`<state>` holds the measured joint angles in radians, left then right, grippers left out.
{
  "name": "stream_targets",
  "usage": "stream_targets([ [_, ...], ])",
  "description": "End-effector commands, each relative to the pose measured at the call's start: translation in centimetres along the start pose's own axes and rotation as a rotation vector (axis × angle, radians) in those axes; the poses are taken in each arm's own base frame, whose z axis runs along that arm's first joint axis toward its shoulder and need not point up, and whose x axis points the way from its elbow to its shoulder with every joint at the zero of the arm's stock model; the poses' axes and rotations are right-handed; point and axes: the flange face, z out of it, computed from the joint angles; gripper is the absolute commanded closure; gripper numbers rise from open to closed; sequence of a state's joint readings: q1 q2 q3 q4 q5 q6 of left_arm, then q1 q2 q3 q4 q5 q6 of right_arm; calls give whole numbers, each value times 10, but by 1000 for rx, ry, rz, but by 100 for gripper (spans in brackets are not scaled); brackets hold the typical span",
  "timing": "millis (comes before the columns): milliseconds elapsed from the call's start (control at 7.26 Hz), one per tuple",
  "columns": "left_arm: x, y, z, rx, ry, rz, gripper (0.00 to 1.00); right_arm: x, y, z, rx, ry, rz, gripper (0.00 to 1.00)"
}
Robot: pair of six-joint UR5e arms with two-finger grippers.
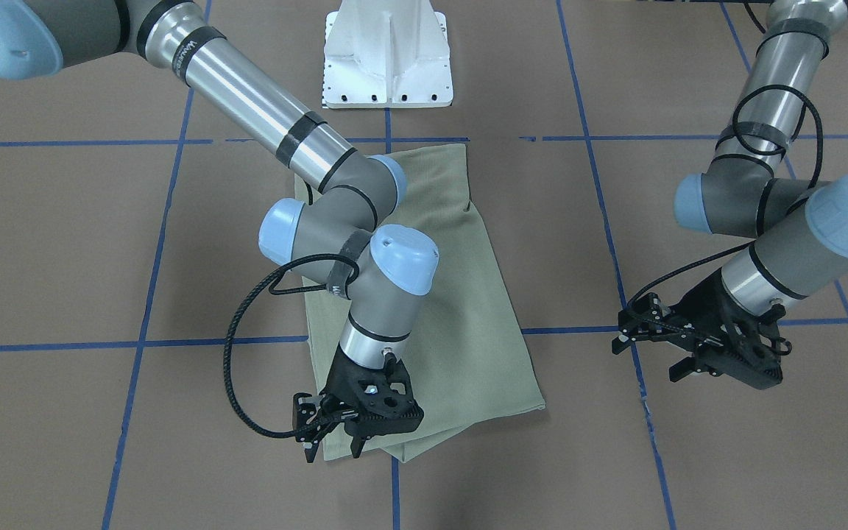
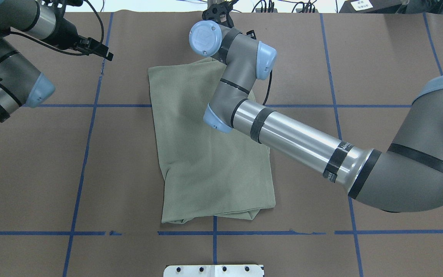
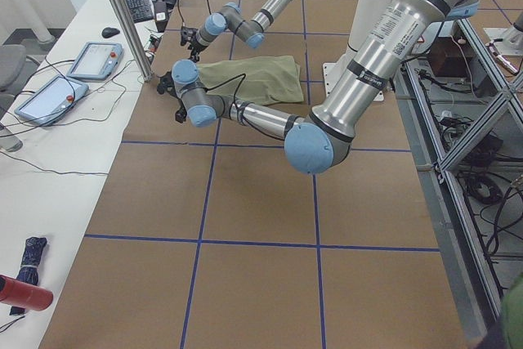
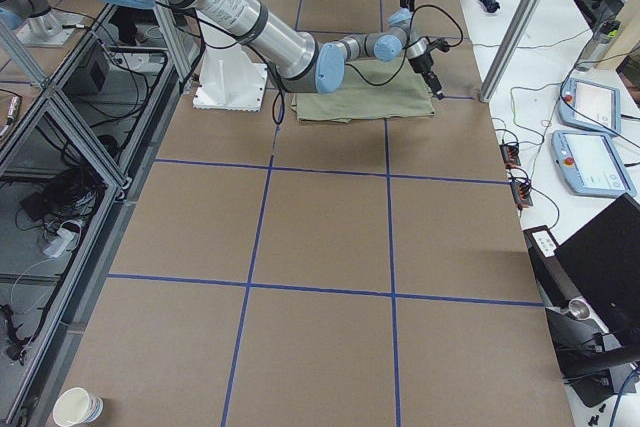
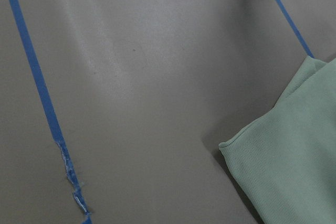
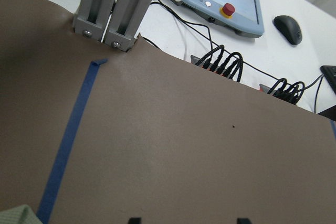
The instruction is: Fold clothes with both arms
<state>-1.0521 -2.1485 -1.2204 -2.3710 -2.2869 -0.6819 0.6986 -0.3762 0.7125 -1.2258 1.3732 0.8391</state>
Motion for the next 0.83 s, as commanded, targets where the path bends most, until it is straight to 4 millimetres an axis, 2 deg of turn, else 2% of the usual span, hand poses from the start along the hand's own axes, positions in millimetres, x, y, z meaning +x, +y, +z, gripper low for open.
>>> stream_targets([
  [0,19,-5,-13,33,15,-95,0,58,-6,-18,-118,-226,73,0],
  [138,28,12,-19,36,33,-155,0,72,10,-27,-177,-307,87,0],
  [275,51,40,-18,45,47,-187,0,85,24,-44,-206,-333,138,0],
  [413,86,69,-10,62,60,-240,0,99,43,-72,-247,-405,233,0],
  [551,118,93,-7,64,86,-304,0,116,90,-97,-293,-472,326,0],
  [689,144,126,-6,62,106,-352,0,138,147,-122,-318,-510,400,0],
])
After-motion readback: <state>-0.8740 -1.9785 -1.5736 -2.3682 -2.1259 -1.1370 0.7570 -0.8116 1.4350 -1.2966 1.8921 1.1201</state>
